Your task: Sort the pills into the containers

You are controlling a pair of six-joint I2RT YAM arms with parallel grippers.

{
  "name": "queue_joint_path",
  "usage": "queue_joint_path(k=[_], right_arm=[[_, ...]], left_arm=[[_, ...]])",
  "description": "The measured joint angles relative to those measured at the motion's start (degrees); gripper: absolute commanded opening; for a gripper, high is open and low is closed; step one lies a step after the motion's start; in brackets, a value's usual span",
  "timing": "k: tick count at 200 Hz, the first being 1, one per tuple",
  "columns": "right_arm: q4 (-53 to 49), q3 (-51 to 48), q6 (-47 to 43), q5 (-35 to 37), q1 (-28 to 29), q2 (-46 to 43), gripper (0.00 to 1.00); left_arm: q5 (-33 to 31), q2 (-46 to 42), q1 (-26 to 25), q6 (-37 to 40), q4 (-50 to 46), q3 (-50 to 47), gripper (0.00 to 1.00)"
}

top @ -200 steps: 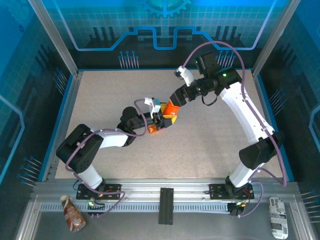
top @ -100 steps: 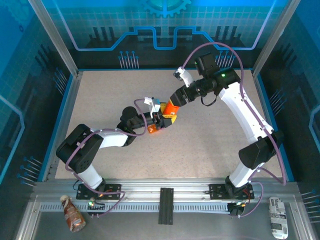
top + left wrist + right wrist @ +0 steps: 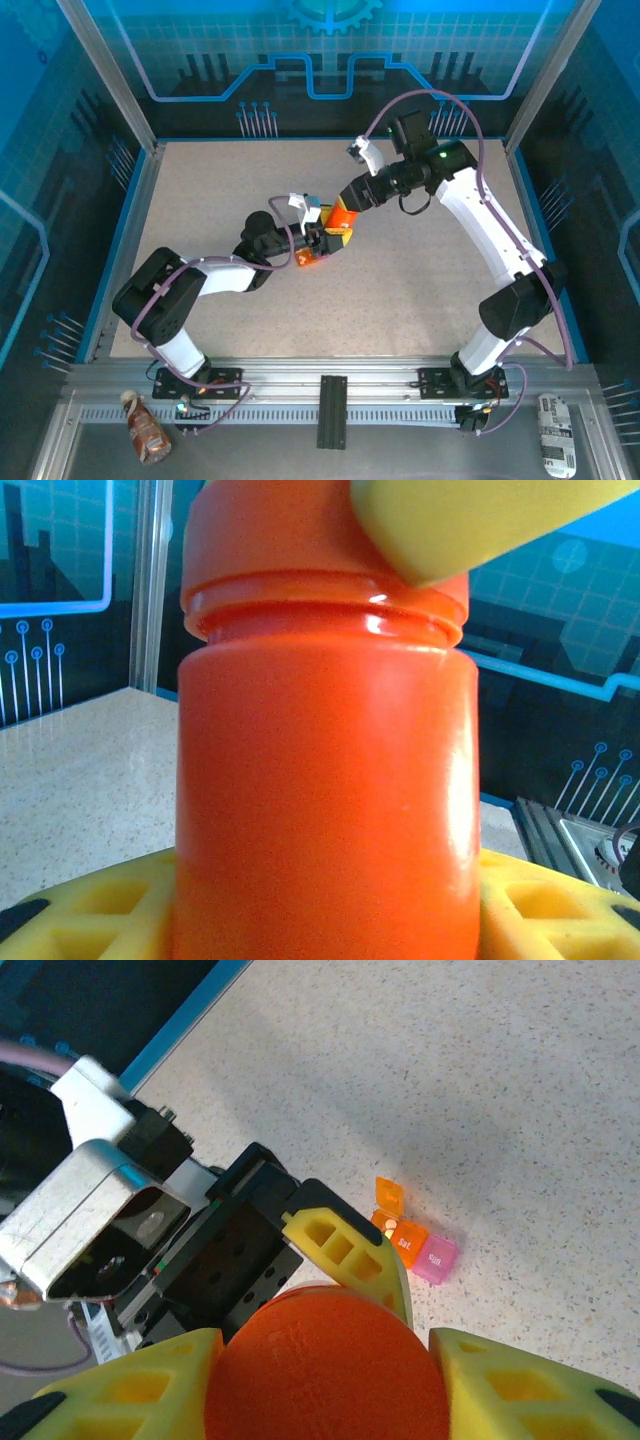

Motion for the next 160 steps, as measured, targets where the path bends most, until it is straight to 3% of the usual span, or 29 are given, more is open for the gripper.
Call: queue_joint_path(k=[37, 88, 109, 128, 160], right_arm=[[8.0, -6.4, 10.6, 6.9, 2.0, -2.8, 0.39], [19.9, -14.8, 24.1, 15.1, 3.8, -5.0, 0.41], [20.9, -15.1, 26.1, 16.1, 3.9, -4.7, 0.49], [20.9, -14.5, 26.8, 16.0, 3.8, -4.4, 0.65], [19.8, -14.5, 26.4, 10.7, 2.6, -4.2, 0.81]], left_arm=[[-3.4, 0.0, -0.1, 3.0, -2.7, 0.0, 0.0], [-14.8, 0.0, -2.0, 9.5, -7.1, -0.3, 0.0], [-17.2, 0.0, -2.4, 10.7, -7.6, -0.3, 0.0], [-18.4, 0.0, -2.7, 10.9, -7.5, -0.3, 0.0], [-18.4, 0.0, -3.3, 10.6, -2.3, 0.1, 0.0]])
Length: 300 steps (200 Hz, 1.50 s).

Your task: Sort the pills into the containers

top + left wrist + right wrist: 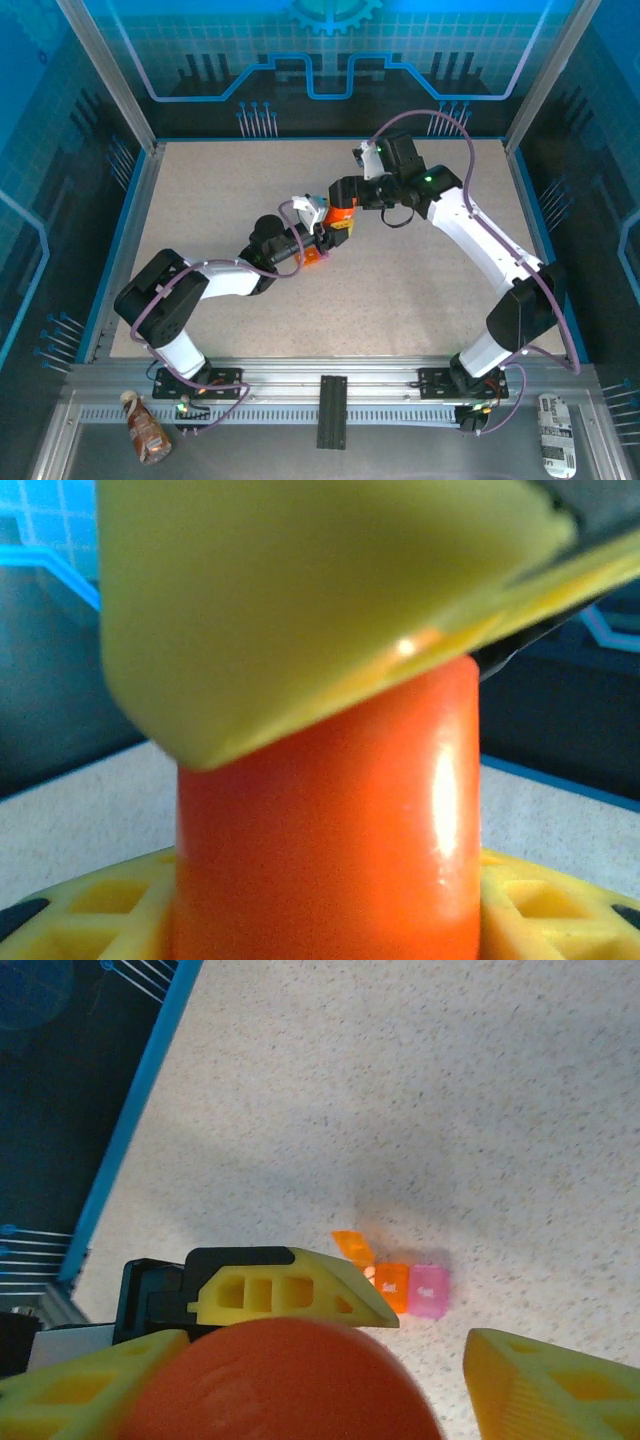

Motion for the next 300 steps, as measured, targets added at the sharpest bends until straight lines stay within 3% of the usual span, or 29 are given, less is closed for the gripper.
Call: queue_joint_path(k=[40, 78, 148, 209, 300], right_arm=[[-1.1, 0.9, -5.1, -7.8, -5.0, -4.6, 0.85], [-4.9, 5.0, -13.3, -11.0, -7.2, -9.2, 0.79], [-18.6, 17.6, -31.9, -7.0, -3.4, -2.1, 0.78], [-21.8, 19.1, -34.4, -8.0, -3.4, 2.6, 0.77], [-22.1, 19.1, -34.4, -11.2, -3.4, 3.2, 0.72]], left_arm=[[3.3, 0.0, 1.4, -3.1, 2.9, 0.0, 0.0], [9.9, 0.0, 3.8, -7.2, 4.7, 0.0, 0.0], [23.1, 0.7, 5.7, -15.4, 6.1, 0.6, 0.0], [27.7, 1.7, 5.7, -18.3, 6.4, 2.2, 0.0], [28.4, 2.4, 5.7, -19.3, 6.8, 2.9, 0.0]])
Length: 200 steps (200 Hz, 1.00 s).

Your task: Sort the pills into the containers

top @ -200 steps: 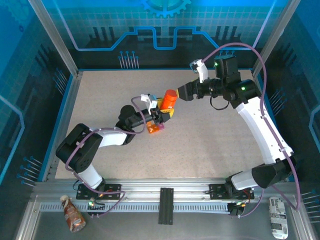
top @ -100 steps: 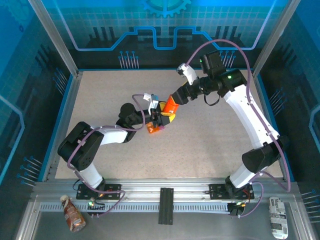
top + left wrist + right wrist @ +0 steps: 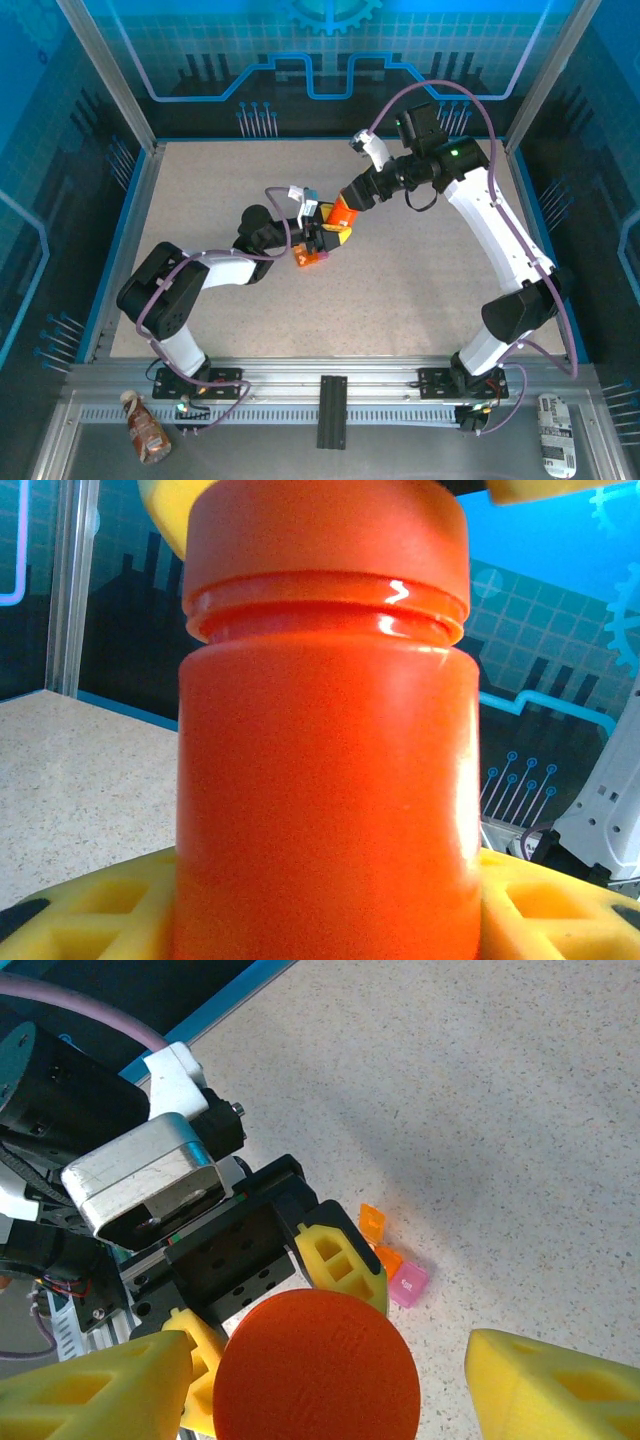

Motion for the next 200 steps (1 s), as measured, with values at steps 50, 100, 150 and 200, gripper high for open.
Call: queue_joint_path(k=[50, 100, 150, 200], right_arm=[[0.0, -0.1, 0.0, -1.0, 0.0, 0.6, 0.71], [0.0, -1.9, 0.0, -1.4, -0.2, 0.8, 0.64], [0.7, -3.7, 0.3, -3.5, -0.5, 0.8, 0.47], [6.7, -9.4, 6.1, -3.2, -0.8, -1.5, 0.4]], left_arm=[[0.4, 0.2, 0.0, -0.2, 0.0, 0.0, 0.0], [0.4, 0.2, 0.0, -0.2, 0.0, 0.0, 0.0], [0.6, 0.2, 0.1, -0.3, -0.7, 0.2, 0.0], [0.2, 0.2, 0.3, -0.1, -2.6, 0.2, 0.0]])
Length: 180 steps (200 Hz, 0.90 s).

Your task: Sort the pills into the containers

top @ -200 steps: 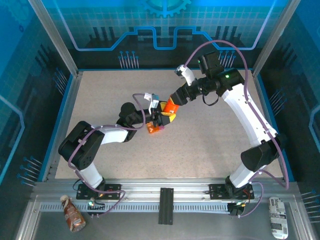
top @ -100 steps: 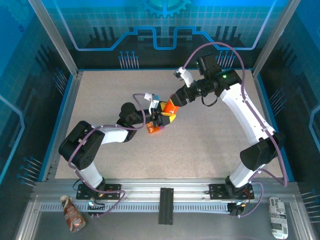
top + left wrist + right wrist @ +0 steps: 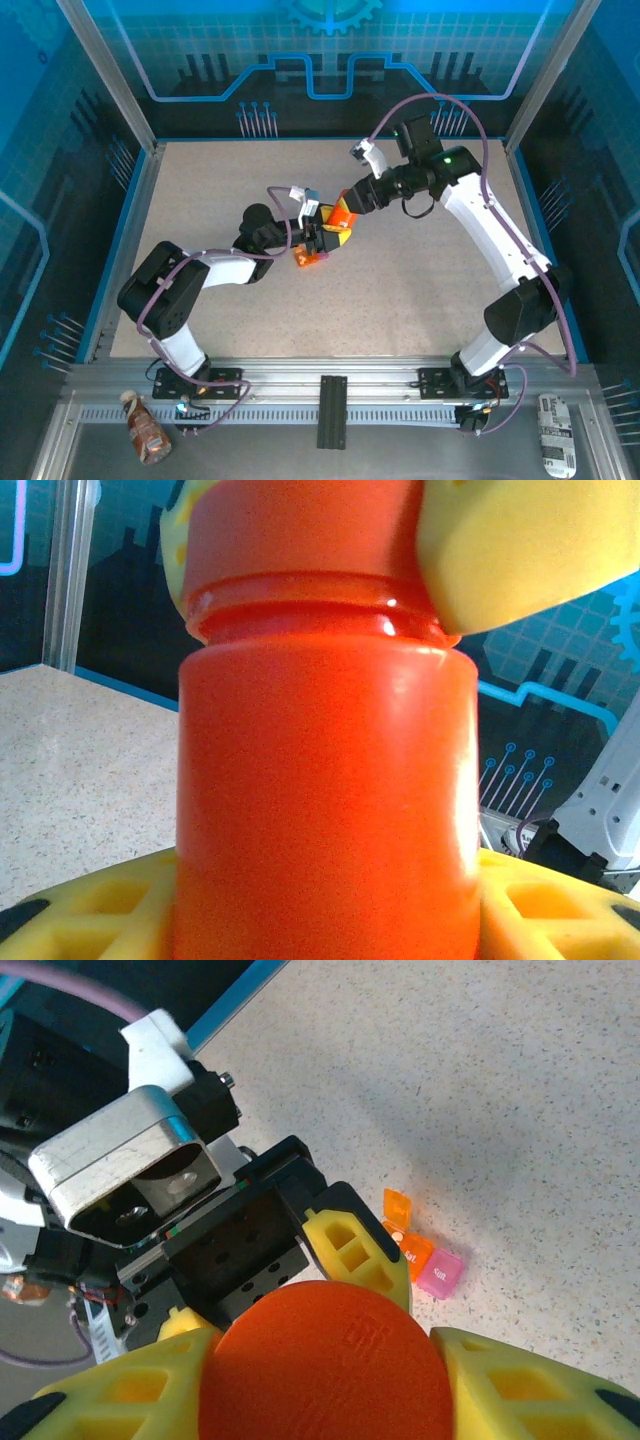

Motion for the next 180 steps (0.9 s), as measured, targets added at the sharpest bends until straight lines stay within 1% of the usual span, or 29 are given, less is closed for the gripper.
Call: queue_joint_path(k=[23, 44, 64, 85, 101, 114, 131, 136, 145, 155, 180], right_arm=[[5.9, -4.7, 6.6, 2.6, 0.5, -2.1, 0.39], [12.2, -9.0, 14.6, 7.8, 2.0, -4.1, 0.39], [17.7, -12.7, 21.5, 12.6, 3.5, -5.6, 0.39], [21.2, -14.8, 26.2, 16.5, 4.9, -5.9, 0.4], [22.6, -15.1, 28.0, 18.2, 5.3, -5.8, 0.43], [22.8, -15.1, 28.4, 18.7, 5.3, -5.8, 0.49], [22.8, -15.0, 28.7, 18.4, 5.2, -5.8, 0.65], [22.8, -15.0, 28.8, 17.6, 5.2, -5.8, 0.71], [22.4, -14.9, 29.2, 16.3, 5.0, -5.9, 0.78], [21.7, -14.9, 28.2, 14.7, 4.5, -6.0, 0.82], [18.5, -13.4, 25.2, 11.4, 1.5, -7.6, 0.87]], left_arm=[[-1.6, 0.0, 0.0, 1.3, -1.8, 0.0, 0.0], [-4.1, 0.0, -0.1, 3.4, -3.6, 0.0, 0.0], [-7.8, 0.0, -0.5, 5.8, -3.9, -0.8, 0.0], [-11.4, 0.0, -0.9, 7.4, -4.2, -1.6, 0.0], [-12.9, 0.0, -1.0, 7.9, -4.5, -1.6, 0.0], [-13.7, 0.0, -1.2, 8.2, -4.3, -1.6, 0.0], [-14.6, 0.0, -1.4, 8.9, -4.2, -1.6, 0.0], [-14.9, 0.0, -1.6, 9.1, -3.8, -1.6, 0.0], [-15.2, -0.1, -1.8, 9.4, -3.1, -1.4, 0.0], [-15.3, -0.2, -2.0, 9.7, -2.3, -1.2, 0.0], [-15.2, -0.3, -2.3, 10.5, -1.2, -1.0, 0.0]])
